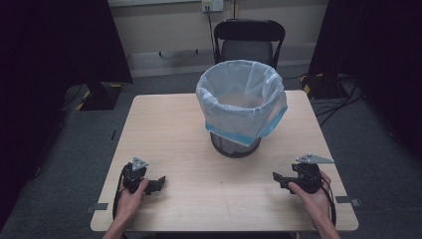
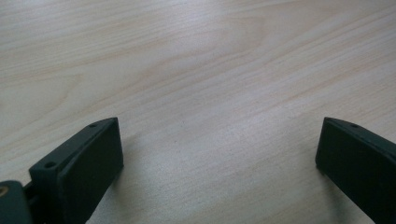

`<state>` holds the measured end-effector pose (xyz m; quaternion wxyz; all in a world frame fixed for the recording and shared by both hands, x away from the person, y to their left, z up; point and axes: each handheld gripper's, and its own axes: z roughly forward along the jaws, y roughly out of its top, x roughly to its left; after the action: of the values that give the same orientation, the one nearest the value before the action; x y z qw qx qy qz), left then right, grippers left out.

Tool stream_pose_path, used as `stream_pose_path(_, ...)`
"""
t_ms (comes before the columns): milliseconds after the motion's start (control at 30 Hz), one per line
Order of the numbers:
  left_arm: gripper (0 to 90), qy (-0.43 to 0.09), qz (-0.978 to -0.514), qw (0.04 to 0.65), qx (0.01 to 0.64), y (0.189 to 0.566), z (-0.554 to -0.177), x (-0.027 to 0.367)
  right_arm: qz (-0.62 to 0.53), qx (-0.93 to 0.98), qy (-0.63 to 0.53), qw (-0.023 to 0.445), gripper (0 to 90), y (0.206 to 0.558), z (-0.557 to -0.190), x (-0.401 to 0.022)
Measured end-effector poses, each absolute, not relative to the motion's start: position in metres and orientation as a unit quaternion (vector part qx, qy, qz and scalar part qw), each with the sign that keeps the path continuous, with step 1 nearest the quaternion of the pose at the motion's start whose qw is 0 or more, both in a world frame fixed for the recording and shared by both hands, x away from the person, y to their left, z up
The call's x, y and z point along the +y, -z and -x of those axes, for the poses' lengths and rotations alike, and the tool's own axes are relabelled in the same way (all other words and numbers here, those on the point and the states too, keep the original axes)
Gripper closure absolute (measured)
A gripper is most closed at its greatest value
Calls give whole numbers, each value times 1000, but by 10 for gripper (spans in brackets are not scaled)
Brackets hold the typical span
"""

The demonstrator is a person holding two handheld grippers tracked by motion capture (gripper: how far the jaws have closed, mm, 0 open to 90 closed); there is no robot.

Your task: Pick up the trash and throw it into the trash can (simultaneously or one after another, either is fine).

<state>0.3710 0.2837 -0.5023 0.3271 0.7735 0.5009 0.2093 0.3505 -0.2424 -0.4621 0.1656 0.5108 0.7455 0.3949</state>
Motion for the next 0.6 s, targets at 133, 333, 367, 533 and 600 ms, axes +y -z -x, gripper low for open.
stream_pose_path(133, 4, -209, -775, 326, 500, 502, -371, 284, -514, 751, -380, 166, 154, 470, -353, -241)
stream_pose_path(333, 4, -209, -773, 327, 501, 502, -371, 284, -518, 756, -363, 169, 155, 478, -354, -241)
stream_pose_path(367, 4, -209, -773, 327, 501, 502, -371, 284, -518, 757, -360, 168, 157, 479, -354, -241)
stream_pose_path(533, 4, -209, -774, 327, 501, 502, -371, 284, -517, 764, -346, 172, 159, 482, -356, -239)
stream_pose_path(600, 4, -209, -773, 327, 501, 502, -371, 284, -519, 766, -338, 175, 162, 484, -357, -238)
